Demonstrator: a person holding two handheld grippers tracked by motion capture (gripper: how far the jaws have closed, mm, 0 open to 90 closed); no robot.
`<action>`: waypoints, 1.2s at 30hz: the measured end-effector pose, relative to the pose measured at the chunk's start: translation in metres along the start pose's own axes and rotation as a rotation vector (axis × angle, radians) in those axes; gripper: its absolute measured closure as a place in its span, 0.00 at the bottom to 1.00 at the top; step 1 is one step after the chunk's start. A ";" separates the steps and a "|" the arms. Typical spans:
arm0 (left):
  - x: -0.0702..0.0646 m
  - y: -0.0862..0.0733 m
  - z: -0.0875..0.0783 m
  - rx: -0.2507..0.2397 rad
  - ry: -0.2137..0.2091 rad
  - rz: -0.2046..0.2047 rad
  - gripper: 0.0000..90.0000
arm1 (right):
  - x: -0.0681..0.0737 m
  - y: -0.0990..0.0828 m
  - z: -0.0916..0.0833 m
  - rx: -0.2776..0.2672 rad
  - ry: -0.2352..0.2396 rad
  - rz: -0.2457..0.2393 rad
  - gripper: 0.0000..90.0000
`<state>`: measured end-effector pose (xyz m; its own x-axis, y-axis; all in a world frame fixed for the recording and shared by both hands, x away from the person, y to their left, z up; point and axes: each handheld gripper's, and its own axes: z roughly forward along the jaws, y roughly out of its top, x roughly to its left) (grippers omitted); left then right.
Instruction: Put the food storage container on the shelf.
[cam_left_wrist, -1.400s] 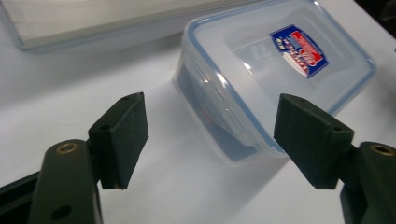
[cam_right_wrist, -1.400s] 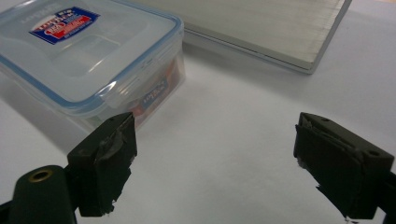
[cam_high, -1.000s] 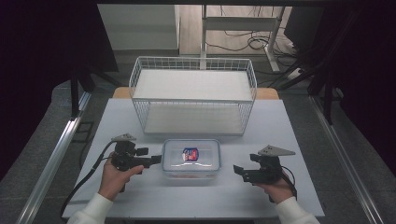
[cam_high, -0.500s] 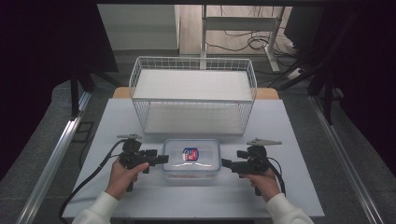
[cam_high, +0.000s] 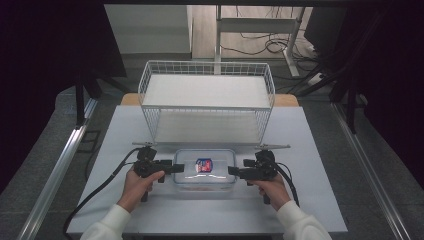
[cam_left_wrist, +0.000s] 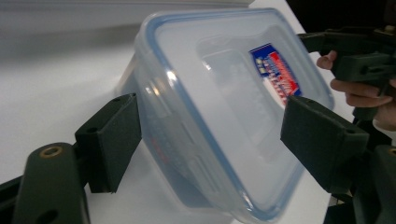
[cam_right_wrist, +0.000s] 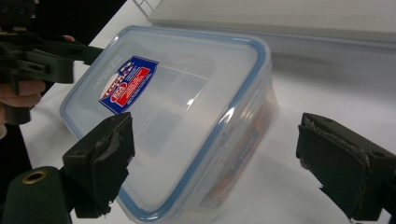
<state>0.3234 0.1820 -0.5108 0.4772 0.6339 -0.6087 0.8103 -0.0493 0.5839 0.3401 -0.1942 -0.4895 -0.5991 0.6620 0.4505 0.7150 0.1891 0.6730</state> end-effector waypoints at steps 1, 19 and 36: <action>0.002 0.000 0.001 0.000 -0.007 -0.007 0.21 | 0.000 0.000 0.001 0.006 0.006 0.003 0.13; 0.010 -0.005 0.008 0.043 -0.089 -0.063 0.29 | -0.004 -0.002 0.027 0.080 0.100 0.099 0.16; 0.001 -0.009 -0.005 0.009 -0.078 -0.083 0.44 | -0.001 0.000 0.009 0.049 0.083 0.193 0.44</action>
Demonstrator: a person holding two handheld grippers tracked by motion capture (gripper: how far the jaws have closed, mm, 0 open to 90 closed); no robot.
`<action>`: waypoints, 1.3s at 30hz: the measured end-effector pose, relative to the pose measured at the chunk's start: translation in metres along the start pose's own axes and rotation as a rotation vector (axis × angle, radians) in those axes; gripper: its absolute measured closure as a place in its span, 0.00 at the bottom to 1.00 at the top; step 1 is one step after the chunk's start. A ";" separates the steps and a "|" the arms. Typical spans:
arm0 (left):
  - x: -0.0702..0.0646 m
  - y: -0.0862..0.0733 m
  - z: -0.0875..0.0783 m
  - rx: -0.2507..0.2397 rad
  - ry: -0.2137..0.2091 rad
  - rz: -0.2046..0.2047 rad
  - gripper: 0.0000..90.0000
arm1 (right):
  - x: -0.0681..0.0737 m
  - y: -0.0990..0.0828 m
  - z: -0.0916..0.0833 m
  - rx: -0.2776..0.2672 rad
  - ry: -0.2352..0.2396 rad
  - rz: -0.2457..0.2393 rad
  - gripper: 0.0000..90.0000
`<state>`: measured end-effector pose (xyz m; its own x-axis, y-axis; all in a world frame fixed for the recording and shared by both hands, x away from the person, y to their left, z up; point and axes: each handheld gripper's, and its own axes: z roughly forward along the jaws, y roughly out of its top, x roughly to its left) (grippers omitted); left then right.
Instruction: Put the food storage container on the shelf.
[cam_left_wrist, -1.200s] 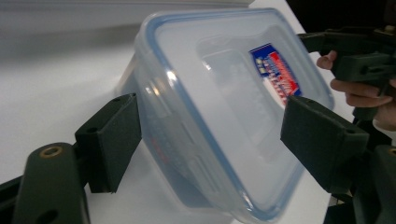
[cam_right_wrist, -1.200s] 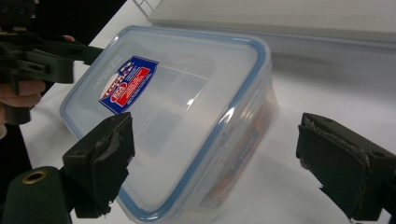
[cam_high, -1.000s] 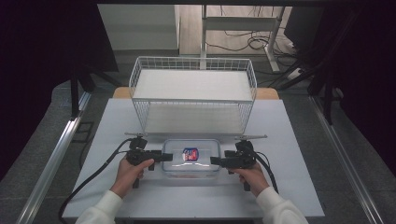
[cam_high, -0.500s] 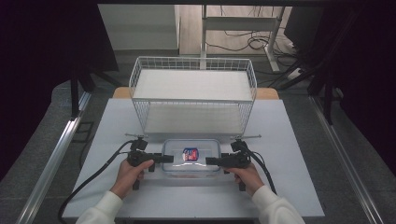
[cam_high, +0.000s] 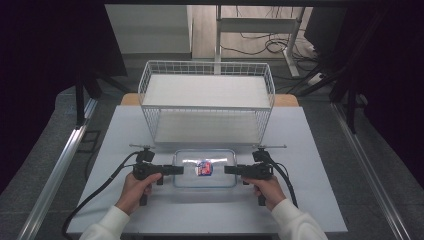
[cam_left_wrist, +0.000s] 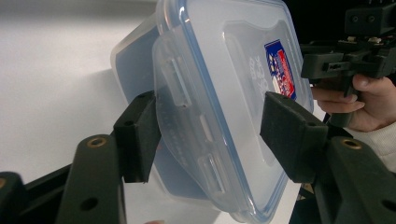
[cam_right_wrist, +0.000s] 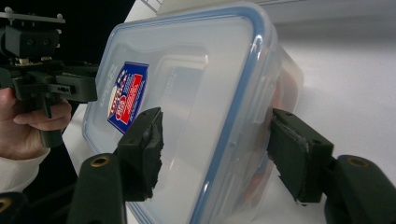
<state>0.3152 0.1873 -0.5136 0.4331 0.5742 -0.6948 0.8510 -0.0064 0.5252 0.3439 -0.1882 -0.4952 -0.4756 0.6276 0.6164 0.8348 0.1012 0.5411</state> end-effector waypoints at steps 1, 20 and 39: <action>-0.001 0.000 -0.001 -0.001 -0.002 0.002 0.45 | 0.000 0.000 -0.001 -0.001 0.001 0.001 0.45; -0.010 -0.001 -0.011 -0.033 0.007 0.030 0.54 | 0.010 0.001 -0.008 -0.018 -0.014 -0.011 0.49; -0.008 0.024 -0.007 -0.050 0.019 0.071 0.54 | 0.008 0.020 -0.009 -0.056 -0.033 -0.055 0.50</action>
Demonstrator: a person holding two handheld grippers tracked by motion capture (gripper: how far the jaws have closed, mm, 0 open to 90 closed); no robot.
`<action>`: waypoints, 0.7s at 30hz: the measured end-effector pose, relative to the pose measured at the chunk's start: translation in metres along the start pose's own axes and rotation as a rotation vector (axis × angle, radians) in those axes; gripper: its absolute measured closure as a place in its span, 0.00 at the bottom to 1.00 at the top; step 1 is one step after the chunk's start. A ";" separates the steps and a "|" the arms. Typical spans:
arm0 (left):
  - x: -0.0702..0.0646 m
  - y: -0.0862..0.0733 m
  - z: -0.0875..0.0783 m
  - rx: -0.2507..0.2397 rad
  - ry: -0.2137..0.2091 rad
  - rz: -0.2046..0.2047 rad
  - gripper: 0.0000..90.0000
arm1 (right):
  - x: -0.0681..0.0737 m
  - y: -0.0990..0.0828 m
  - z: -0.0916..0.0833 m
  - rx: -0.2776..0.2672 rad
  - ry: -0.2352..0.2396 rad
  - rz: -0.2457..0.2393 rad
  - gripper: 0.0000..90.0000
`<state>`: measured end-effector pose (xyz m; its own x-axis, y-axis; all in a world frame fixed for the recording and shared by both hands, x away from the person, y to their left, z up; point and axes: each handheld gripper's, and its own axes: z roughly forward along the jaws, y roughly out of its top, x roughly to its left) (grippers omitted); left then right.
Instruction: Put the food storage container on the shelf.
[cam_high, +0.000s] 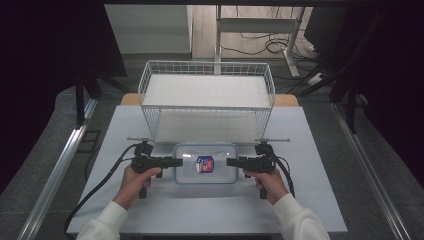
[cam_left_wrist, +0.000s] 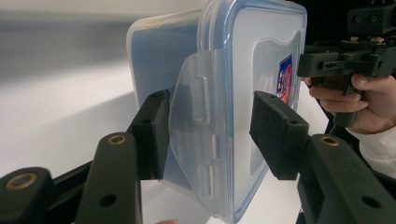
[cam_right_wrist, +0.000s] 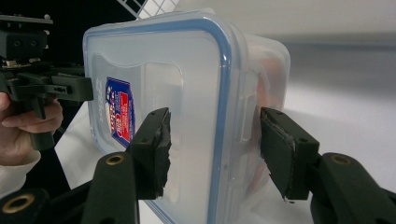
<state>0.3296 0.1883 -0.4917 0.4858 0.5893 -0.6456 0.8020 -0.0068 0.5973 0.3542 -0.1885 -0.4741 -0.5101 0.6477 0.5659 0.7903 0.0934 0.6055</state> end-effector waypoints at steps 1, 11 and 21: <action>0.001 0.003 0.001 -0.002 -0.001 0.001 0.54 | -0.001 0.002 0.001 -0.002 -0.003 -0.004 0.50; 0.024 0.039 0.012 -0.026 -0.017 0.026 0.54 | -0.012 0.038 0.011 -0.038 -0.023 -0.024 0.50; 0.044 0.053 0.026 -0.027 -0.028 0.023 0.54 | -0.030 0.051 0.026 -0.057 -0.035 -0.031 0.50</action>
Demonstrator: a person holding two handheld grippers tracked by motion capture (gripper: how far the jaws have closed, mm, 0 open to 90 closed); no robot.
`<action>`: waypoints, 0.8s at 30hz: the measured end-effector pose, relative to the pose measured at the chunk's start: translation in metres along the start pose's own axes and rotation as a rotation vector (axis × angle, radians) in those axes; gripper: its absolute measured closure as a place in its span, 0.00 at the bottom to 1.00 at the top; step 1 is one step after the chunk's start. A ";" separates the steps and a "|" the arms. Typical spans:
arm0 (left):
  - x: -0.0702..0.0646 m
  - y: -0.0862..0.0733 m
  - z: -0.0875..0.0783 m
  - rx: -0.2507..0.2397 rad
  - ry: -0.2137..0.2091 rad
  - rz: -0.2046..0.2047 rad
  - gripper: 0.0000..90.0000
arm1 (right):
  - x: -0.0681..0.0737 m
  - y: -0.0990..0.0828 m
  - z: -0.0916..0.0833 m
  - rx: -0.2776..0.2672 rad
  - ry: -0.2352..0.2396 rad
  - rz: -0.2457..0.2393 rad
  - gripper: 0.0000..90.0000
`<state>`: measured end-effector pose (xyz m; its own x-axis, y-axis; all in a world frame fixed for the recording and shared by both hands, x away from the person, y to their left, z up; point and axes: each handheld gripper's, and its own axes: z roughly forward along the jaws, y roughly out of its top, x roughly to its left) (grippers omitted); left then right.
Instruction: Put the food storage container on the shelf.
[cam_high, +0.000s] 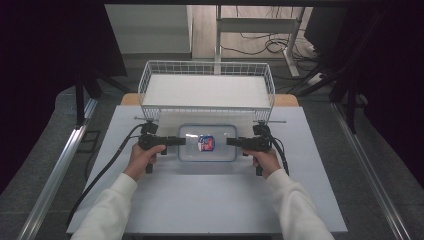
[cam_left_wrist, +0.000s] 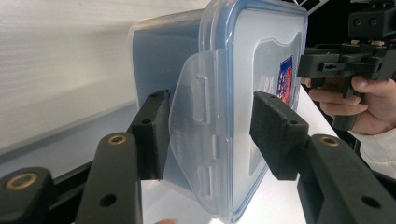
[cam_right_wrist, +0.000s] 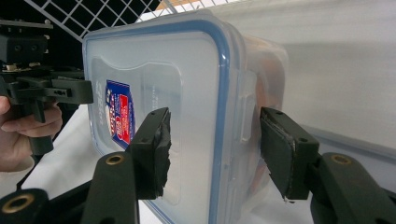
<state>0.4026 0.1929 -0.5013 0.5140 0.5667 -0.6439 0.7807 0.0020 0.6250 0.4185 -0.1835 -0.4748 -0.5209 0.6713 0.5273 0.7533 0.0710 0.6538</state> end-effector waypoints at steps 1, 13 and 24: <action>0.003 0.000 0.001 0.005 -0.003 0.008 0.54 | -0.001 0.000 0.001 -0.002 -0.003 0.002 0.50; 0.013 0.001 0.009 -0.029 -0.005 -0.072 0.53 | -0.011 0.001 0.010 -0.029 -0.022 0.073 0.48; 0.022 0.003 0.016 -0.074 0.006 -0.119 0.52 | -0.015 0.001 0.020 -0.082 -0.049 0.158 0.45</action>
<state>0.4219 0.1920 -0.5206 0.4171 0.5635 -0.7131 0.8076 0.1301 0.5752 0.4347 -0.1791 -0.4932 -0.3768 0.7047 0.6012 0.7880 -0.0973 0.6079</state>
